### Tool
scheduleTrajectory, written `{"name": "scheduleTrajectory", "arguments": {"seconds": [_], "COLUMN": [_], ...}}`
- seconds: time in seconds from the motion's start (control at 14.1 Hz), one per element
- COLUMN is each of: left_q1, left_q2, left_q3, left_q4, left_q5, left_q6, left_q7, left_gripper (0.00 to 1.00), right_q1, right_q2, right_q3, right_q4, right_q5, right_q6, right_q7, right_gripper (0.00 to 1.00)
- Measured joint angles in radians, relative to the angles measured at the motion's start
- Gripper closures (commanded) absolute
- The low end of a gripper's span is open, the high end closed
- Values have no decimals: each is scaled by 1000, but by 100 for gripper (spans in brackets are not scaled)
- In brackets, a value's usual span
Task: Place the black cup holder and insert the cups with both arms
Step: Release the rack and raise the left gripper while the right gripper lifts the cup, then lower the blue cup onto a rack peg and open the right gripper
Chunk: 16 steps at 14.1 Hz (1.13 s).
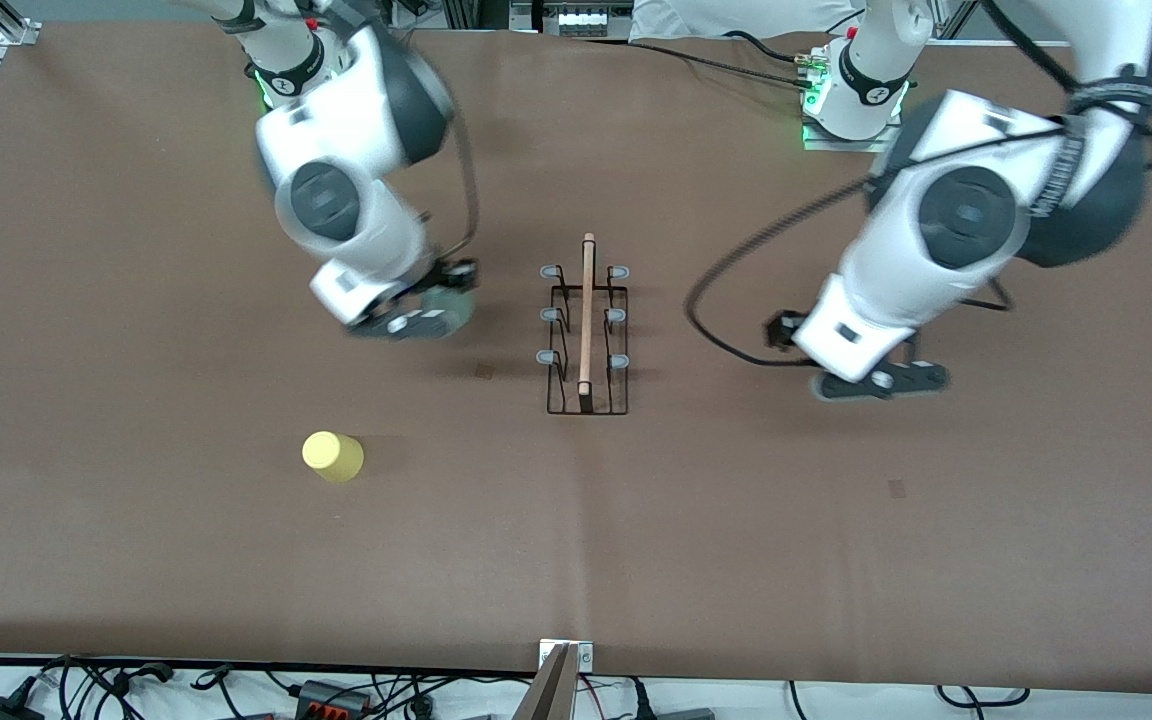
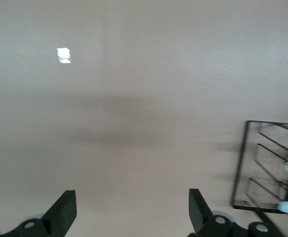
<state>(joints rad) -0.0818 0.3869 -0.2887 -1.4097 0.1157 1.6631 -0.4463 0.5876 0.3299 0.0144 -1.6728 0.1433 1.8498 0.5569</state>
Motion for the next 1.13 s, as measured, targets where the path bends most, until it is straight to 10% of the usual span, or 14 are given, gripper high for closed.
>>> {"name": "scheduleTrajectory", "arguments": {"seconds": [0.5,1.13], "left_q1": [251,145], "left_q2": [-121,-292], "left_q3": [44,217], "left_q4": [6,-181], "left_q5": [2,-75], "left_q6": [-45,-59], "left_q7": [436,489], "left_gripper": [0,0], "right_q1": [154,180], "right_q2": [74,128], "right_q3": [-1,-5], "right_q4": [57,79], "right_q5": [68,69], "right_q6": [11,31], "right_q7": [133,135], "right_gripper": [67,67]}}
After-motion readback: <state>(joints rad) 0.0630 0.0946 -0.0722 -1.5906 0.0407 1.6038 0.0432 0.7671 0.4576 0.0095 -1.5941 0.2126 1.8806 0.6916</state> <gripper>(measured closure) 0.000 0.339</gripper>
